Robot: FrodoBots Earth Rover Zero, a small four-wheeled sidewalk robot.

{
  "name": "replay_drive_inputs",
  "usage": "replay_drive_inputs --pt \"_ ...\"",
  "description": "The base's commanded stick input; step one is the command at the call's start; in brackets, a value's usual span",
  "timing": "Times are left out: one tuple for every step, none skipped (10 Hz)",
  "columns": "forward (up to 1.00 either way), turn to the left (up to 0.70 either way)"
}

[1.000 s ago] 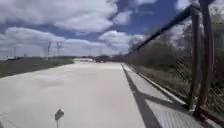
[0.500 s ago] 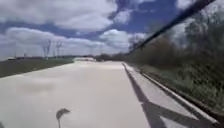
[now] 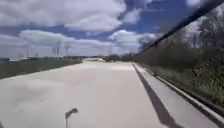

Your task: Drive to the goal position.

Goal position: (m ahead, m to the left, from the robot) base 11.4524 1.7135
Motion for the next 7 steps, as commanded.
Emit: replay_drive_inputs --pt "1.00 0.12" --pt "1.00 0.07" --pt "1.00 0.01" --pt "1.00 0.00" --pt "1.00 0.00" --pt "1.00 0.00" --pt "1.00 -0.27"
